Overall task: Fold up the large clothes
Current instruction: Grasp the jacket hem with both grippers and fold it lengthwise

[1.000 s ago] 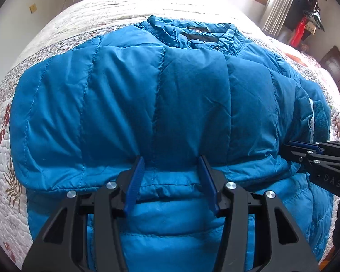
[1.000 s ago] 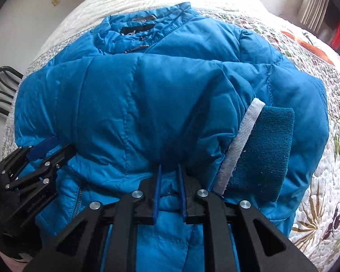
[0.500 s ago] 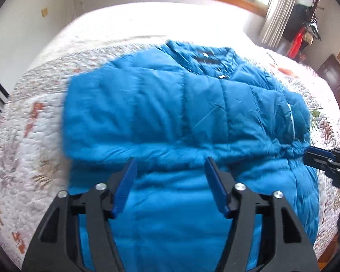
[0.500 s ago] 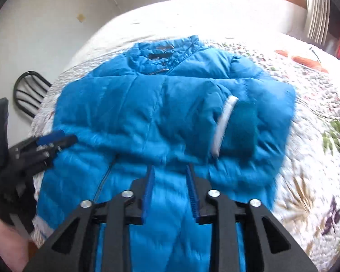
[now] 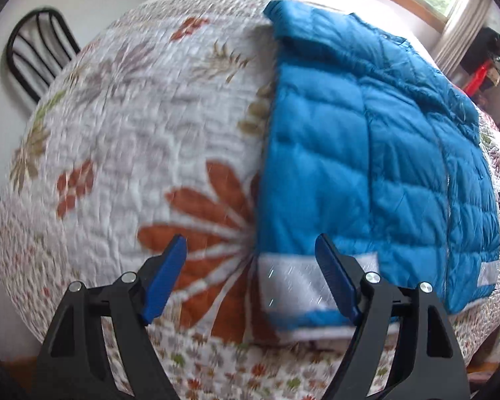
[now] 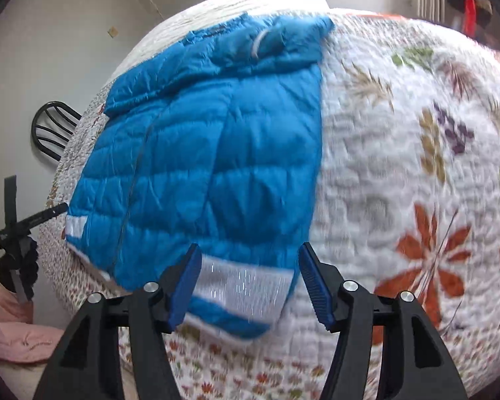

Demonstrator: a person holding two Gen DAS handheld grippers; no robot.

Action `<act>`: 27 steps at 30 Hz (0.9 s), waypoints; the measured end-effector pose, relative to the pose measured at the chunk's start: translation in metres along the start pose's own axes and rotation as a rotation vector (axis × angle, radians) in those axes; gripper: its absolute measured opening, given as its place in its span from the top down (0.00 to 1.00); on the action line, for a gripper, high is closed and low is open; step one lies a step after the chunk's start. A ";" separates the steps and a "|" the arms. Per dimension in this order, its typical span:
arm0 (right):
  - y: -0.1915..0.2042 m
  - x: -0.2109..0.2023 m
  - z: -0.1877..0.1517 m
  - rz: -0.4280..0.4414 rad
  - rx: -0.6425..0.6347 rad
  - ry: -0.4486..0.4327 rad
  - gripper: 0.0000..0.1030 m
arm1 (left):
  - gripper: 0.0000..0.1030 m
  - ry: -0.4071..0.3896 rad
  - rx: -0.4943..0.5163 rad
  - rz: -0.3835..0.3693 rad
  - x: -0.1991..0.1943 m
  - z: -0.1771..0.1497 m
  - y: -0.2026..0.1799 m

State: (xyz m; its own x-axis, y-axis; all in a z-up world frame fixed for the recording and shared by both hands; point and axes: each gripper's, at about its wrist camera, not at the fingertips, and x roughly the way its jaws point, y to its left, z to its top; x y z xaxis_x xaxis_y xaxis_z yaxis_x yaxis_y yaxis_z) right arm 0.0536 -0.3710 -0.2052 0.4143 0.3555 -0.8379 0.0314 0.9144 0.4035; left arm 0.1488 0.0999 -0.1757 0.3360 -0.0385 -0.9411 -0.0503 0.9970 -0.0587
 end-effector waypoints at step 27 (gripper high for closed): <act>-0.018 0.028 -0.037 0.226 0.133 0.023 0.88 | 0.89 0.022 -0.085 -0.312 0.010 -0.038 -0.007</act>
State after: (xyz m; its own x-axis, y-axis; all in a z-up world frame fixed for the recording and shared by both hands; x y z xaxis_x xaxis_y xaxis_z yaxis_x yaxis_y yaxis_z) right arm 0.0314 -0.3703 -0.2495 0.4035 0.5539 -0.7283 0.0605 0.7781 0.6253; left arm 0.1167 0.0900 -0.1972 0.3276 -0.3434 -0.8802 -0.0269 0.9278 -0.3721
